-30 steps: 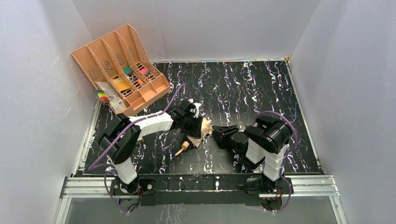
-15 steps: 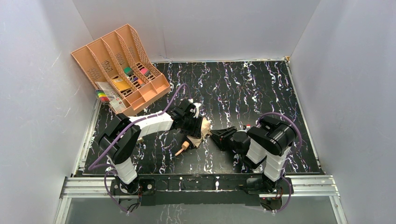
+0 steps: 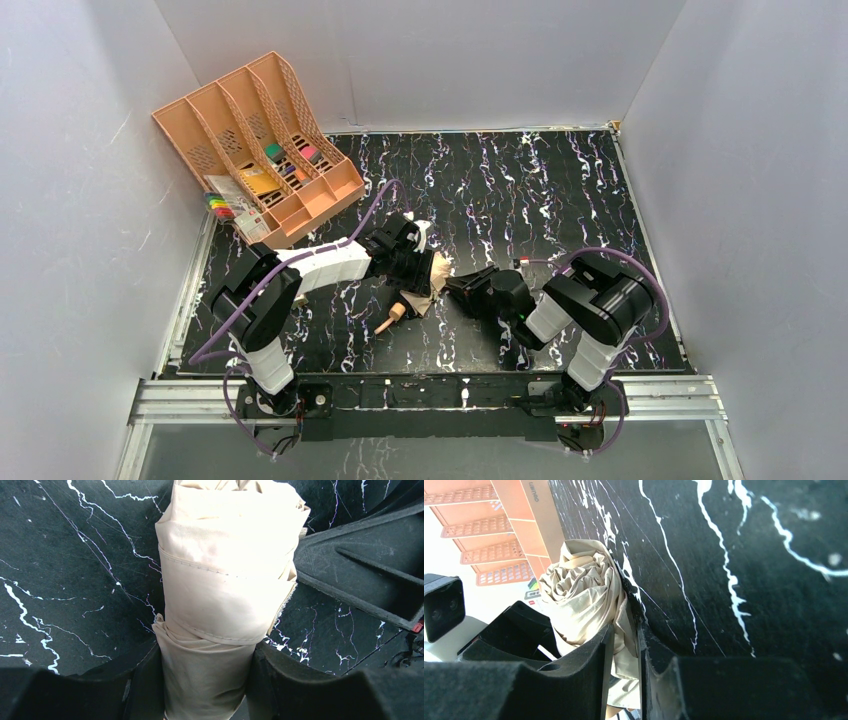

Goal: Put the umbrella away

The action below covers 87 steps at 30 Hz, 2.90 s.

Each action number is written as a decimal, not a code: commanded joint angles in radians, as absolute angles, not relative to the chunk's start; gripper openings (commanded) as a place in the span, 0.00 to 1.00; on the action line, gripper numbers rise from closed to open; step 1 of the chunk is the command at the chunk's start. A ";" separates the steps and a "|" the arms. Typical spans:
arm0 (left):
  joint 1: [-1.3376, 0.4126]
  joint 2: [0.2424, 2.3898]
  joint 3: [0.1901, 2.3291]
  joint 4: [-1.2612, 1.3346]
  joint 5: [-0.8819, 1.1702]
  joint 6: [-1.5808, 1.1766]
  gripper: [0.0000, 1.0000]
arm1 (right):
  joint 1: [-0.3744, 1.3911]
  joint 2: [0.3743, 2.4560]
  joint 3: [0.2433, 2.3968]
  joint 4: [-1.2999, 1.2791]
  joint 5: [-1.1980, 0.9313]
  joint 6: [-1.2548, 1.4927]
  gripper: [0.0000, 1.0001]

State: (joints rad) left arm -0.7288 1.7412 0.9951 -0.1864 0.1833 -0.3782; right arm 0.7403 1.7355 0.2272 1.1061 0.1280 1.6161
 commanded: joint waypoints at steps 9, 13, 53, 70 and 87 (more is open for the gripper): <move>-0.714 1.853 0.910 -0.336 0.014 -0.336 0.00 | 0.703 1.750 0.229 0.910 0.148 1.460 0.29; -0.715 1.855 0.910 -0.336 0.014 -0.337 0.00 | 0.700 1.752 0.235 0.906 0.136 1.431 0.22; -0.716 1.865 0.951 -0.360 -0.100 -0.414 0.00 | 0.702 1.108 0.293 0.501 -0.133 1.023 0.00; -0.836 1.869 0.881 -0.287 -0.121 -0.397 0.00 | 0.700 1.340 0.502 0.801 -0.187 1.203 0.00; -0.967 1.892 0.877 -0.218 -0.084 -0.368 0.00 | 0.680 1.573 0.575 0.883 -0.216 1.206 0.00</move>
State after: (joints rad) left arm -0.9203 1.7489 0.9615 -0.0860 -0.1638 -0.4038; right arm 0.6674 1.5486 0.4866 0.6609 -0.1787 1.1805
